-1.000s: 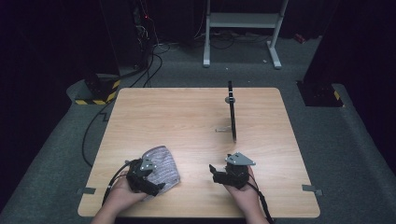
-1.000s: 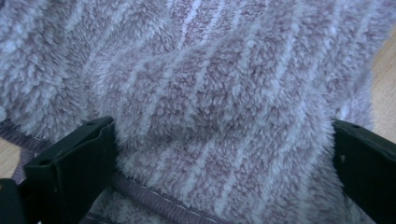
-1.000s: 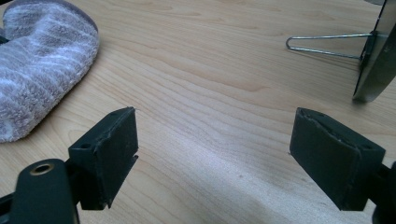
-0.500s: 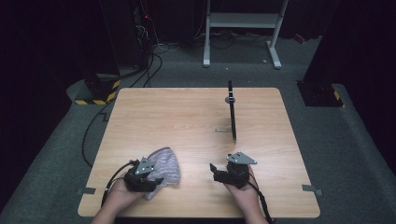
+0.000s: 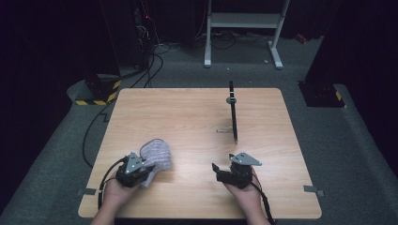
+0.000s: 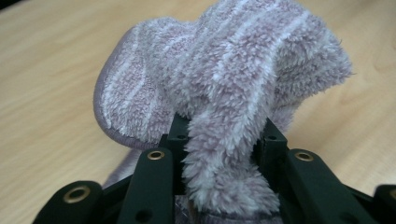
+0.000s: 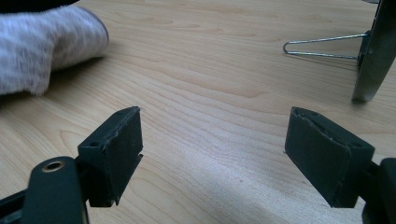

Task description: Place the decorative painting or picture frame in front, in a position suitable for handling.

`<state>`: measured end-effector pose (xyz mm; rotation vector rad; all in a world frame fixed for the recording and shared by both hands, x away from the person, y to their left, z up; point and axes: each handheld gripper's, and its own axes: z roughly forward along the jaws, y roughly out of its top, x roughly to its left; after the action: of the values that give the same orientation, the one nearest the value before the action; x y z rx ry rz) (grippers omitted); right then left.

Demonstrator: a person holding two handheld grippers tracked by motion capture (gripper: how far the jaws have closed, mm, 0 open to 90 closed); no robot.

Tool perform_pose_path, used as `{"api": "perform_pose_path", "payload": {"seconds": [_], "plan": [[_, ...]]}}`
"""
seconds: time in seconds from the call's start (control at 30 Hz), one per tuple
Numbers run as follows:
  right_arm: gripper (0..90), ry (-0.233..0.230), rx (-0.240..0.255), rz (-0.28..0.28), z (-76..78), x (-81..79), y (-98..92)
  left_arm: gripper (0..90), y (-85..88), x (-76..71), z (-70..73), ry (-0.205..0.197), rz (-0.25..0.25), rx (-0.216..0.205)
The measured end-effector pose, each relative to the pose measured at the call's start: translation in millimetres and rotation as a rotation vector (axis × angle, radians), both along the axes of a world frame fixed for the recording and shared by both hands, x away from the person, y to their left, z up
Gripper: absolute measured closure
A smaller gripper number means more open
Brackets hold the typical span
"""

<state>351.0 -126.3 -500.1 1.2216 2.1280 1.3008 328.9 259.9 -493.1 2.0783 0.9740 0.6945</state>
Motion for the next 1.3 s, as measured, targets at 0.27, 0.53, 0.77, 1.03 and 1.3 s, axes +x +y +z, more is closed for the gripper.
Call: {"api": "perform_pose_path", "payload": {"seconds": [0.27, 0.53, 0.77, 1.03, 1.3], "plan": [[18.8, 0.000, -0.007, 0.010, -0.7, -0.8, 1.6, 65.6, 27.9, 14.4, -1.7, -0.049, 0.147, -0.002], [18.9, -0.002, -0.007, 0.023, -1.7, -1.2, 3.3, 64.4, 35.1, 31.8, -19.4, 0.028, 0.204, 0.077], [18.9, -0.007, -0.003, 0.021, -1.8, -1.8, 2.7, 57.6, 36.6, 36.4, -24.2, 0.077, 0.198, 0.049], [18.9, -0.010, 0.007, 0.020, -1.0, -2.1, 1.8, 31.3, 38.3, 34.7, -17.6, 0.076, 0.201, -0.018], [20.8, -0.014, 0.036, 0.048, 0.6, -3.2, 0.9, 18.9, 41.6, 21.7, 3.6, 0.041, 0.179, -0.161]]}}
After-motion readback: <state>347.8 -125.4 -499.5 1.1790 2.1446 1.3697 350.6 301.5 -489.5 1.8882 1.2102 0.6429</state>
